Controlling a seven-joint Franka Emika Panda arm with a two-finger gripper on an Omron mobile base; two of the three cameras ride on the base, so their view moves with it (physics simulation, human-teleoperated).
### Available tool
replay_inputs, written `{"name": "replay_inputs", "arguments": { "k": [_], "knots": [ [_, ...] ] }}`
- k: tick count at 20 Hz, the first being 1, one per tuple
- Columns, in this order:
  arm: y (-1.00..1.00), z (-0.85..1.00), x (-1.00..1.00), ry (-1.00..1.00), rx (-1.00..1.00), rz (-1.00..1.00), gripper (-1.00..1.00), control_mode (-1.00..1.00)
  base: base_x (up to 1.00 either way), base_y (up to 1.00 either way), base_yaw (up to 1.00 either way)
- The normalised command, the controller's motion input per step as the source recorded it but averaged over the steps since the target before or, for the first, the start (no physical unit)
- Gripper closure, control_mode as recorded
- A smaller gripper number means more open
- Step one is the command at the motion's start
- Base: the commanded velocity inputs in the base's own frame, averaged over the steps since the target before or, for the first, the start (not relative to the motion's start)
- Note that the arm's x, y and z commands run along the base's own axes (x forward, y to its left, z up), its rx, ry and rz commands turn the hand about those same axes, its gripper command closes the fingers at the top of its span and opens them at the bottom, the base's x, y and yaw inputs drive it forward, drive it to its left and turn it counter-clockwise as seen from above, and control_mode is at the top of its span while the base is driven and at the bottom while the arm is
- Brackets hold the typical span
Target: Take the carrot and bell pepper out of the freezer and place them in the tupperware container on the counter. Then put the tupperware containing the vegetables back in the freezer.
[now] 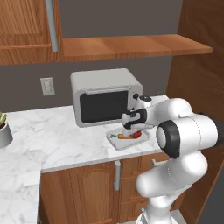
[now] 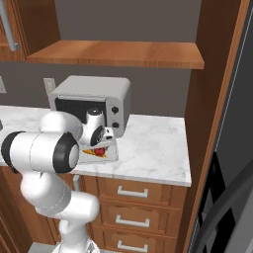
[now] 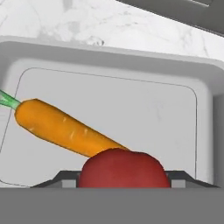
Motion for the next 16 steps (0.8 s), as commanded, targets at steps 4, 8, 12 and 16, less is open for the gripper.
{"name": "replay_inputs", "arguments": {
  "k": [4, 8, 12, 16],
  "knots": [
    [0.06, -0.34, 0.28, 0.00, 0.00, 0.04, -1.00, -1.00, 0.00, 0.00, 0.00],
    [0.15, -0.30, 0.30, 0.00, 0.00, 0.06, -1.00, -1.00, 0.00, 0.00, 0.00],
    [0.06, -0.18, 0.02, 0.00, 0.00, 0.06, -1.00, -1.00, 0.00, 0.00, 0.00],
    [0.02, 0.00, -0.06, -0.08, 0.00, 0.04, -1.00, -1.00, 0.00, 0.00, 0.00]
  ]
}}
